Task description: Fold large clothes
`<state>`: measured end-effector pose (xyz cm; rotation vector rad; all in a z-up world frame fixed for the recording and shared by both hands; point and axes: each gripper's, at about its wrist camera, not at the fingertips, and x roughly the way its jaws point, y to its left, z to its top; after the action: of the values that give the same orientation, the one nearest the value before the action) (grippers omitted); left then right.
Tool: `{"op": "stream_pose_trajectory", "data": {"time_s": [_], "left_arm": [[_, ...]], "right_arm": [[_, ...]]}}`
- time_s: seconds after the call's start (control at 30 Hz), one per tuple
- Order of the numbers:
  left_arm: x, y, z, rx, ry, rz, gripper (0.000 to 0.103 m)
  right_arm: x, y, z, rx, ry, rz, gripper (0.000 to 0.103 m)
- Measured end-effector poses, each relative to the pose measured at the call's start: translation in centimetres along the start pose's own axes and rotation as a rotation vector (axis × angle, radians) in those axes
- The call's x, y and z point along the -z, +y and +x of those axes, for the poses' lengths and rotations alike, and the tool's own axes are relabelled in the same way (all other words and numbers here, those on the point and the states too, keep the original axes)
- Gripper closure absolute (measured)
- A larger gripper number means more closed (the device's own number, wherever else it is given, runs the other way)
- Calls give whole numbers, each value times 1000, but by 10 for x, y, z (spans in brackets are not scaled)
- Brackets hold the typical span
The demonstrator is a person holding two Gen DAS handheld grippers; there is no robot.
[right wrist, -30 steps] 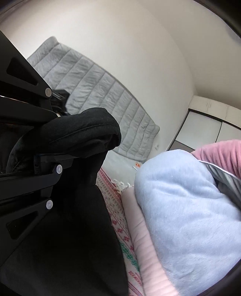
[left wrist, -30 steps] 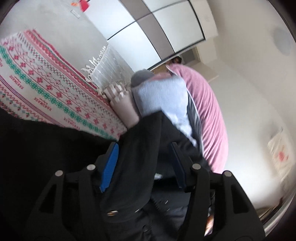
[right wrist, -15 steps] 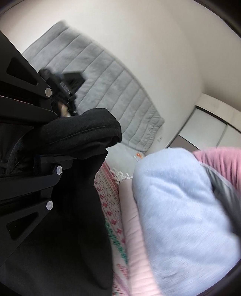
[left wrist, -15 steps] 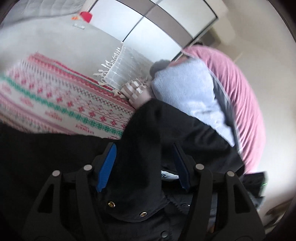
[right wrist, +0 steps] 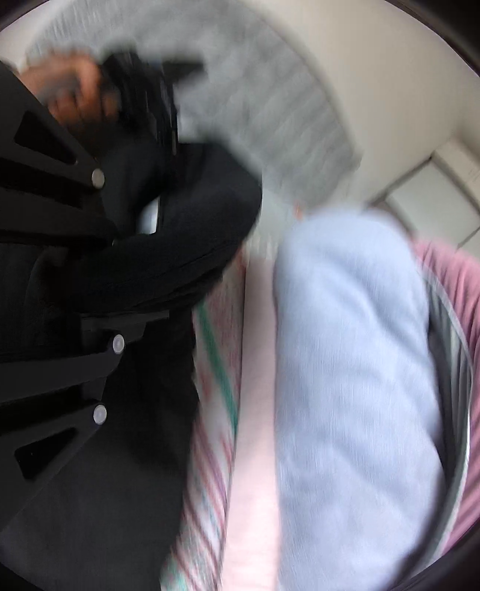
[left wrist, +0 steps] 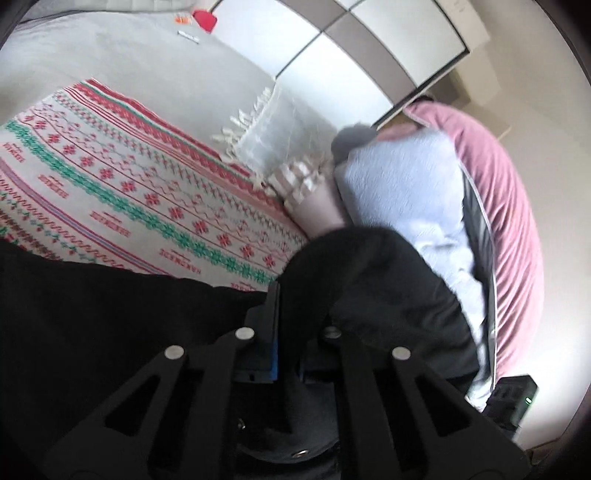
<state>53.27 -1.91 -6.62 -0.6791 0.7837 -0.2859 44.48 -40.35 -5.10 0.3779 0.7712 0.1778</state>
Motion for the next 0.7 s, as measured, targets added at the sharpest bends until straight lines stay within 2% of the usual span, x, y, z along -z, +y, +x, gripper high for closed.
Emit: {"op": "stream_pose_trajectory", "data": {"time_s": [0.03,0.07,0.1,0.17,0.27,0.37,0.43,0.47,0.5,0.57,0.6,0.7], "left_arm": [[2,2,-2,2,-10,-3,95],[5,2,-3,3,-13,-3,95],[6,2,-3,2,-14,-2,95],[6,2,-3,5,-17,4,95],[4,5,-6,29,-16,-11,95],[7,2,-10,40,-22,22,95],[7,2,-9,44,-21,20,95],[6,5,-9,49,-19,4,95],[5,8,-9,57,-18,-12,95],[4,10,-8,50,-20,-14,95],[4,9,-8,42,-23,-10,95],[6,4,-4,40,-29,7,95]], "right_arm": [[-2,0,4,107,10,-19,74],[-3,3,5,184,14,-44,59],[-5,9,4,260,5,-90,53],[-6,36,-2,364,-43,-232,53],[-6,73,-13,470,-125,-421,52],[-2,113,-10,480,-156,-649,53],[-2,133,3,424,-107,-778,56],[-6,134,14,406,-50,-804,77],[-15,127,30,429,33,-785,95],[-27,111,47,421,108,-736,96],[-35,102,47,389,109,-685,97],[-61,81,39,348,15,-476,98]]}}
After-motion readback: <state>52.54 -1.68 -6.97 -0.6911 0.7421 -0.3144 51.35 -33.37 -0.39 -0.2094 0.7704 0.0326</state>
